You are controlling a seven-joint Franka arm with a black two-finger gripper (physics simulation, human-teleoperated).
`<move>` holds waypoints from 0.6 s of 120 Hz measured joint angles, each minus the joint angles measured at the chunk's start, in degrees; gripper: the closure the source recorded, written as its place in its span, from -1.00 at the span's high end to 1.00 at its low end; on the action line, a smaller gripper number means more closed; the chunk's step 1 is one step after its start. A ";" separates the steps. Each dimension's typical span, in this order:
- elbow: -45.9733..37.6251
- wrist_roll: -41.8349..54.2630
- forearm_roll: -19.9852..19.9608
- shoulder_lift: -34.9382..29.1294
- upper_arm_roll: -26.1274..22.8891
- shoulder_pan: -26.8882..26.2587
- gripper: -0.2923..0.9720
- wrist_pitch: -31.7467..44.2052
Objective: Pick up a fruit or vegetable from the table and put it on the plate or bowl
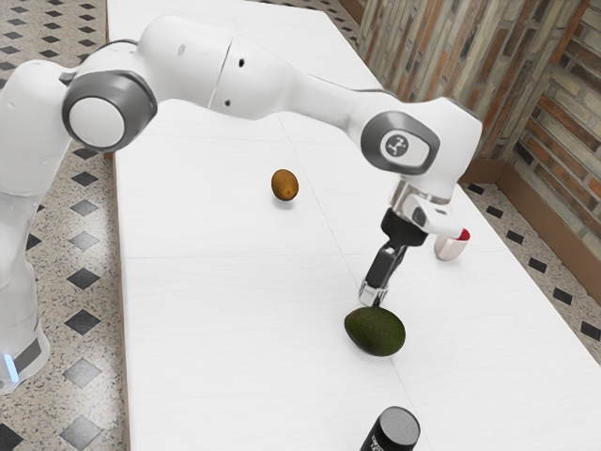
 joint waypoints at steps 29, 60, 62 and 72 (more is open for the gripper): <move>0.10 -0.39 0.33 0.09 0.33 -0.13 0.54 -0.05; 0.04 -0.65 0.91 0.50 0.79 -0.18 0.54 -0.07; 0.02 -0.66 0.96 0.50 0.80 -0.14 0.54 -0.07; -0.15 -0.72 1.12 0.63 1.06 -0.07 0.54 -0.07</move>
